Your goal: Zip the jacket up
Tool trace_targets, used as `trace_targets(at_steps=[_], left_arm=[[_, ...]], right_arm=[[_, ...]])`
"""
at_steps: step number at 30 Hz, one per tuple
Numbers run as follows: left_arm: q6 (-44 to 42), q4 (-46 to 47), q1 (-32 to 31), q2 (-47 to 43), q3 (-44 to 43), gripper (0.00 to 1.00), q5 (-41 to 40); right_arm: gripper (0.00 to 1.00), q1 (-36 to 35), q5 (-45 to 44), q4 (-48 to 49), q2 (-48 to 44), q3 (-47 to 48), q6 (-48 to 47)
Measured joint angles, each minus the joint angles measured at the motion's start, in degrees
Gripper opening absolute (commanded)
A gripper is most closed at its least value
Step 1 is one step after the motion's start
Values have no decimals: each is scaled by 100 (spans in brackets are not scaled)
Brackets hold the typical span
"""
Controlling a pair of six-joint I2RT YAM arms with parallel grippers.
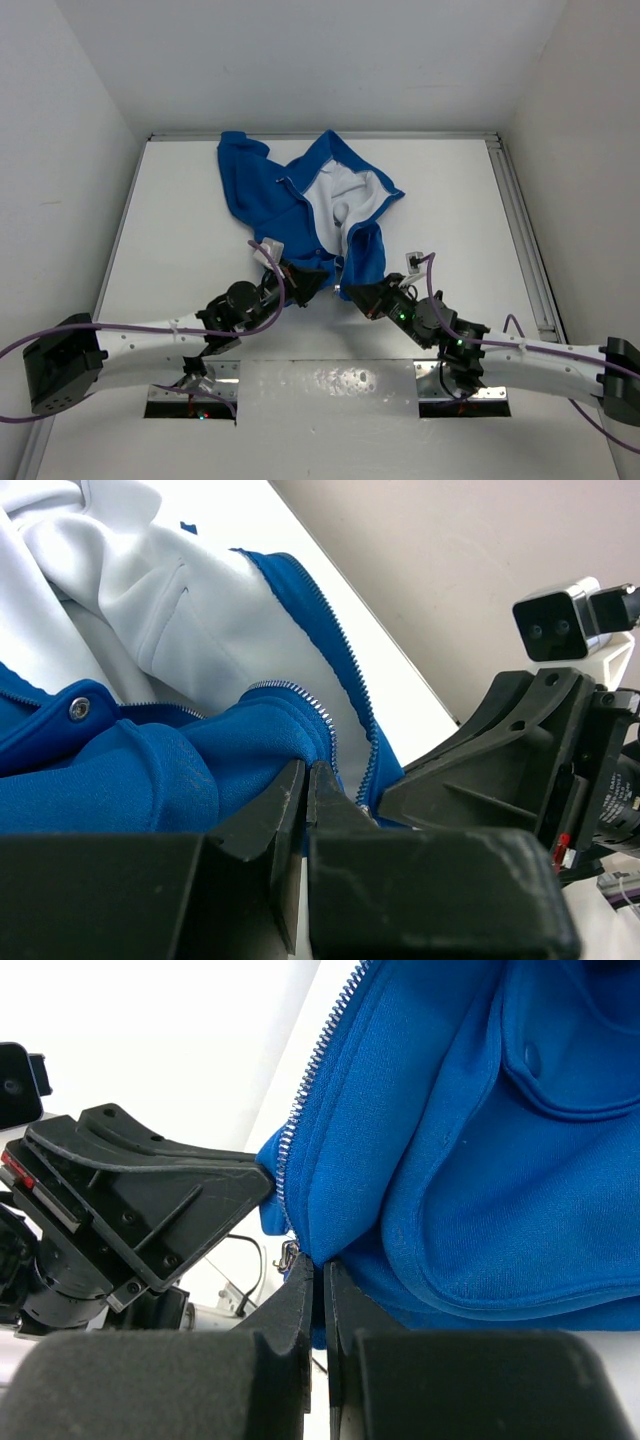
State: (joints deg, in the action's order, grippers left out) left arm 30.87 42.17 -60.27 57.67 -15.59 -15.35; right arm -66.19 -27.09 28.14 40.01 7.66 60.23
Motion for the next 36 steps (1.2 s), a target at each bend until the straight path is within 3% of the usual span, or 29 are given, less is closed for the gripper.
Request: trace_targets(at_steps=[36], left_arm=[[24,179,-55,9,146,0,-7]], right_arm=[[0,0,-81,0,74,31,46]])
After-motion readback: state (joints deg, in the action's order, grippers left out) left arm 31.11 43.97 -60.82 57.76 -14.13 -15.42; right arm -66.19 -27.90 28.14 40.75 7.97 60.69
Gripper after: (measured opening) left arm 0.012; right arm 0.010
